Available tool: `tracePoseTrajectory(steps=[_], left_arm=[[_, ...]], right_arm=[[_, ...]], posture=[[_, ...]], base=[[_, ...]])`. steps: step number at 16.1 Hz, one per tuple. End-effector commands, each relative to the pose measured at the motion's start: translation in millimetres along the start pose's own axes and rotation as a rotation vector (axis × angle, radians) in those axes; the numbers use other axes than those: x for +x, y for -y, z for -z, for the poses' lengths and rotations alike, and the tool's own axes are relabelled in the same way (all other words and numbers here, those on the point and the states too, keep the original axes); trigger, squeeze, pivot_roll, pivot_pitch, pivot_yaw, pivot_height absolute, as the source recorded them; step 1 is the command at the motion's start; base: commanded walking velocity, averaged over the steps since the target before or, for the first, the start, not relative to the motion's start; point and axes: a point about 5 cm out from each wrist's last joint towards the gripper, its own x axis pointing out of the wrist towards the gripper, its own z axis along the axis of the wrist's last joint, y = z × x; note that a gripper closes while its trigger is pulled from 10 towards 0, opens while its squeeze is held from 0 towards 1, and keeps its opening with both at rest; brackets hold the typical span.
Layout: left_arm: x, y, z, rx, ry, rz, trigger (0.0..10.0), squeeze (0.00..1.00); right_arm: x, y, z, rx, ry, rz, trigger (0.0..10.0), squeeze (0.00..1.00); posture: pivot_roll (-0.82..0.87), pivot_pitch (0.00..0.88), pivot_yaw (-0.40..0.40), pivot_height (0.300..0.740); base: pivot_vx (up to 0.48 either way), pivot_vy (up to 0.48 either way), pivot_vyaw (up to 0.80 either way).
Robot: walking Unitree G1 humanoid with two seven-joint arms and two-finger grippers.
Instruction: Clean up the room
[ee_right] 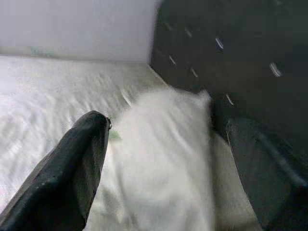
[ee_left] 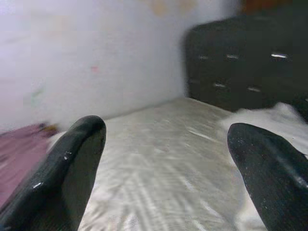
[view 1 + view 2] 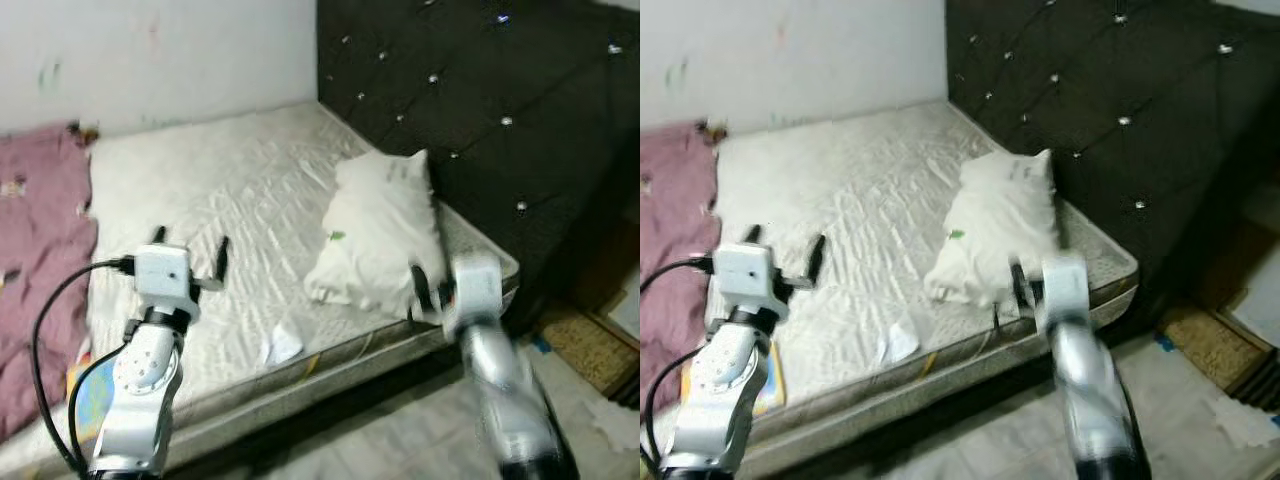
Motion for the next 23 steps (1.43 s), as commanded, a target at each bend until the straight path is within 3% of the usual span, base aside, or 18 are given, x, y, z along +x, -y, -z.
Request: tracePoseTrajectory(steps=[1,2,3,5,8,10,15,18,21,23], left_arm=[[-5.3,-10.0,0.4,0.006,-0.011,-0.087,10.0,0.00],[-11.1,-5.8,0.9,0.003,-0.028,-0.085,10.0,0.00],[-21.6,3.5,7.6,0.001,-0.037,0.027,10.0,0.00],[-31.1,9.6,16.4,-0.002,-0.070,0.033,10.0,0.00],[-29.6,9.4,18.1,-0.018,-0.077,-0.001,10.0,0.00],[-33.2,8.1,21.3,-0.027,-0.093,0.004,10.0,0.00],[-25.3,15.4,13.8,-0.035,-0.050,0.079,10.0,0.00],[-24.4,16.8,7.4,-0.058,-0.040,0.076,10.0,0.00],[-21.2,31.3,0.8,-0.088,-0.030,0.163,10.0,0.00],[-19.3,28.4,-0.1,-0.112,-0.031,0.135,10.0,0.00]], right_arm=[[3.6,-11.1,-0.6,0.024,0.002,-0.033,10.0,0.00],[6.6,-12.4,-4.7,0.031,0.012,-0.022,10.0,0.00],[6.4,-18.7,-5.2,0.052,0.017,-0.021,10.0,0.00],[4.6,-23.1,-2.8,0.051,0.002,-0.065,10.0,0.00],[11.4,-22.2,-11.5,0.039,0.020,-0.124,10.0,0.00],[11.1,-17.4,-7.2,0.087,0.011,-0.084,10.0,0.00],[4.3,-34.9,-6.0,0.112,0.015,-0.122,10.0,0.00],[3.7,-31.4,-5.7,0.107,0.019,-0.113,10.0,0.00],[6.4,-13.9,-6.9,0.117,0.026,-0.008,10.0,0.00],[4.4,-14.0,-7.5,0.135,0.027,-0.005,10.0,0.00]], posture=[[0.06,0.000,-0.064,0.740],[0.06,0.000,-0.061,0.740],[0.05,0.000,-0.061,0.740],[0.05,0.000,-0.096,0.740],[0.06,0.000,-0.113,0.740],[0.07,0.000,-0.094,0.740],[0.04,0.000,-0.088,0.740],[0.03,0.000,-0.057,0.740],[0.02,0.014,-0.018,0.740],[0.02,0.022,-0.023,0.740]], base=[[0.000,0.000,0.77],[0.000,0.000,0.76],[0.000,0.000,0.00],[0.000,0.000,0.00],[0.000,0.000,0.00],[0.000,0.000,0.00],[0.121,0.000,0.30],[0.346,0.000,0.00],[0.374,0.000,0.00],[0.396,0.000,0.00]])
